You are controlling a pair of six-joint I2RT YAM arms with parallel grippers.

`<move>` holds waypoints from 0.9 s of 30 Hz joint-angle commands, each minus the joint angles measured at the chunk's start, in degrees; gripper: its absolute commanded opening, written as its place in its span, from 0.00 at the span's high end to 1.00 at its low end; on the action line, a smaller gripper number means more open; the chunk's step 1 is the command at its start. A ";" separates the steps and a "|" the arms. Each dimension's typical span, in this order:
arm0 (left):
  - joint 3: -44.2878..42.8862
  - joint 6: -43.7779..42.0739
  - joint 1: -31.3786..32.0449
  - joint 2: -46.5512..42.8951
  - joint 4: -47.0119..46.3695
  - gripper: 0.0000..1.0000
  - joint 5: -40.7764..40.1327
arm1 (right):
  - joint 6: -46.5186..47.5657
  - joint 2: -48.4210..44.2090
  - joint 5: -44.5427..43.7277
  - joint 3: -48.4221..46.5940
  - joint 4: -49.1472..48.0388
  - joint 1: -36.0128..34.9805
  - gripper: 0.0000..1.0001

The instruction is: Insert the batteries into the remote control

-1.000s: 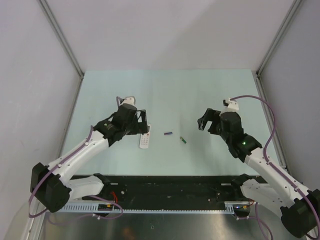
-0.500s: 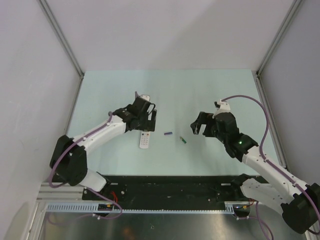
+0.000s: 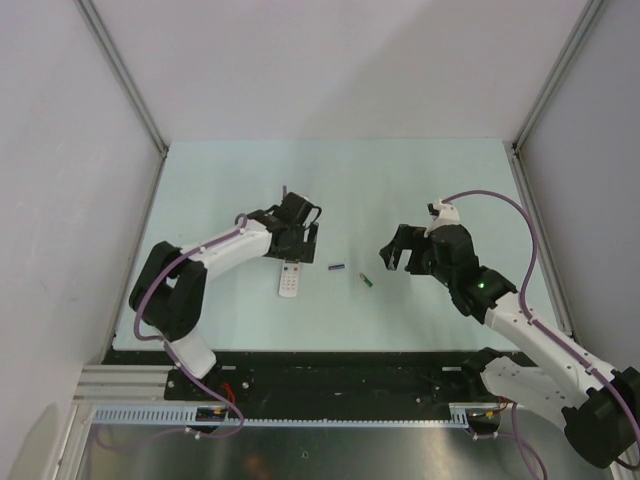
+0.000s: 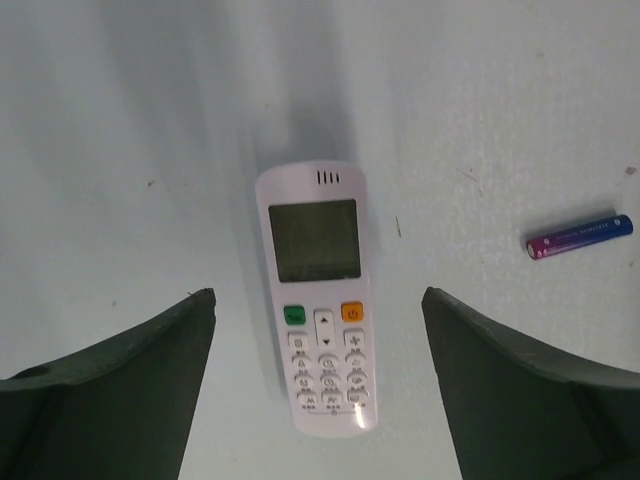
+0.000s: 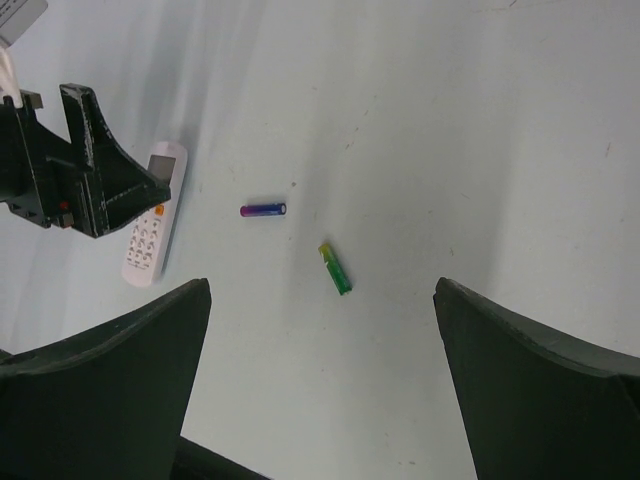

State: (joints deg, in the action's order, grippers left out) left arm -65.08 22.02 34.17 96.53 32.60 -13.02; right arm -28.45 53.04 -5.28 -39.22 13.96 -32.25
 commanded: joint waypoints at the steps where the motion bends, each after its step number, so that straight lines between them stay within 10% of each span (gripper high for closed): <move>1: -2.86 0.04 -1.39 1.73 -1.84 0.14 1.67 | 0.85 -1.09 0.18 -1.82 0.37 -0.18 0.01; 27: 2.24 1.01 -2.18 5.42 -3.68 0.38 4.75 | 1.11 0.23 0.97 -1.82 0.19 -0.27 0.01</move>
State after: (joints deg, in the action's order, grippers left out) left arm -63.26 22.46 32.42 101.91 29.71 -8.78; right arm -27.81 53.08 -4.99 -39.22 15.51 -32.25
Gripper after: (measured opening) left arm 0.687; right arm 0.993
